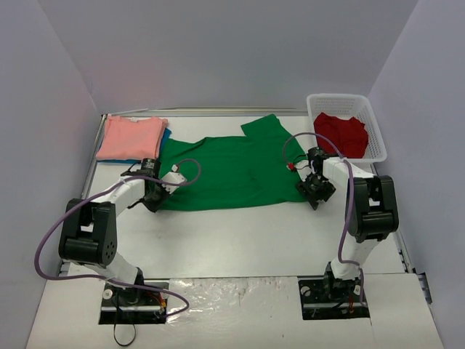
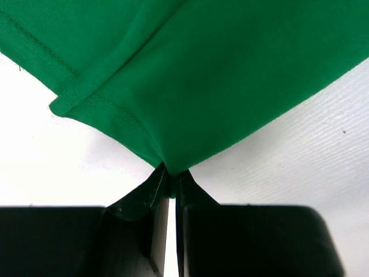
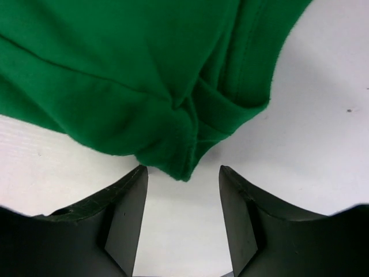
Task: Fold and stack the t-shirts
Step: Fold the flattened tshirt in 1/3 of the way, then grap the side of the flattened tshirt furthest away from the robot with both arms
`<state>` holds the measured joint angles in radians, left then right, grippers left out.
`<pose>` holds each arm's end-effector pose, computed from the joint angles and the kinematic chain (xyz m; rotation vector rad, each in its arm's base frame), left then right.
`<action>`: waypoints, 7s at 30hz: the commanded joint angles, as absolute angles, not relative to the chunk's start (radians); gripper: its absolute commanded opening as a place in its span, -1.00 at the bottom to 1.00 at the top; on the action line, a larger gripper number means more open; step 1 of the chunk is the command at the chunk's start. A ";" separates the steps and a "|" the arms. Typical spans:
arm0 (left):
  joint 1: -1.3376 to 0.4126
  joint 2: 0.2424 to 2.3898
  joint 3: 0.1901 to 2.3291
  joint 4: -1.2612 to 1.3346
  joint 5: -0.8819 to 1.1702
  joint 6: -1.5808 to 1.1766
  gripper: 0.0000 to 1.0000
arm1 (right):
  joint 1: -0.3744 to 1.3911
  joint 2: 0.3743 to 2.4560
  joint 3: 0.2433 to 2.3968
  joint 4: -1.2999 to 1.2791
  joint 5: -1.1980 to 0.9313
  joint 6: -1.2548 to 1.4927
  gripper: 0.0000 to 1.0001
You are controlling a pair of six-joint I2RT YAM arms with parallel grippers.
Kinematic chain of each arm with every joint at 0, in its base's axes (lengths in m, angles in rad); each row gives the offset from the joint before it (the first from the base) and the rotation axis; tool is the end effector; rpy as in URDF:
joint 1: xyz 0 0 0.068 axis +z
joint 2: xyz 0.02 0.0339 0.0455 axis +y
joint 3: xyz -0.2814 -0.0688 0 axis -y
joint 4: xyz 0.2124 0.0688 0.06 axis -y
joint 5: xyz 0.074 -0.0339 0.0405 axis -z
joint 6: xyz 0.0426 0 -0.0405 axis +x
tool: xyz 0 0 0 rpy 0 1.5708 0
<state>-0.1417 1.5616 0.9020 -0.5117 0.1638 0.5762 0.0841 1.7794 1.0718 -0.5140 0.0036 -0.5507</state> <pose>0.2635 -0.0446 0.2053 0.9962 2.5265 -0.0992 0.3175 0.0266 0.1868 -0.8731 2.6607 -0.1191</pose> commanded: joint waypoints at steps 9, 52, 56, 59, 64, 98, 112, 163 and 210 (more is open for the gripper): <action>-0.137 1.546 0.908 -0.537 0.183 0.572 -0.95 | 0.063 1.822 1.127 -0.499 -0.057 -0.574 -0.09; -0.121 1.190 0.991 -0.871 0.152 0.658 -0.95 | 0.037 1.338 1.118 -0.880 -0.046 -0.679 -1.00; -0.121 1.146 0.944 -0.897 0.164 0.670 -0.95 | 0.037 1.270 1.078 -0.926 -0.046 -0.707 -1.00; -0.123 1.134 0.916 -0.933 0.202 0.695 -0.69 | 0.037 1.243 1.055 -0.966 -0.057 -0.732 -0.91; -0.124 1.095 0.911 -1.058 0.294 0.790 -0.36 | 0.037 1.227 1.042 -1.060 -0.086 -0.768 0.07; -0.088 1.710 1.310 -0.649 0.270 0.322 -0.24 | 0.041 1.880 1.610 -0.775 -0.261 -0.577 0.14; 0.030 2.003 1.591 -0.672 0.417 0.161 -0.21 | 0.098 2.129 1.865 -0.778 -0.256 -0.508 0.17; 0.029 2.247 1.741 -0.643 0.423 0.135 -0.95 | 0.091 2.209 2.025 -0.759 -0.275 -0.448 0.12; 0.035 2.048 1.638 -0.587 0.466 0.129 -0.95 | 0.074 2.737 2.566 -0.781 -0.387 -0.294 -0.06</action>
<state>0.0322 2.1147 1.6287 -0.5911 0.4690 0.1200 0.0662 2.6858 2.5465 -0.7364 -0.3897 -0.2993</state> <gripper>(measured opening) 0.034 0.477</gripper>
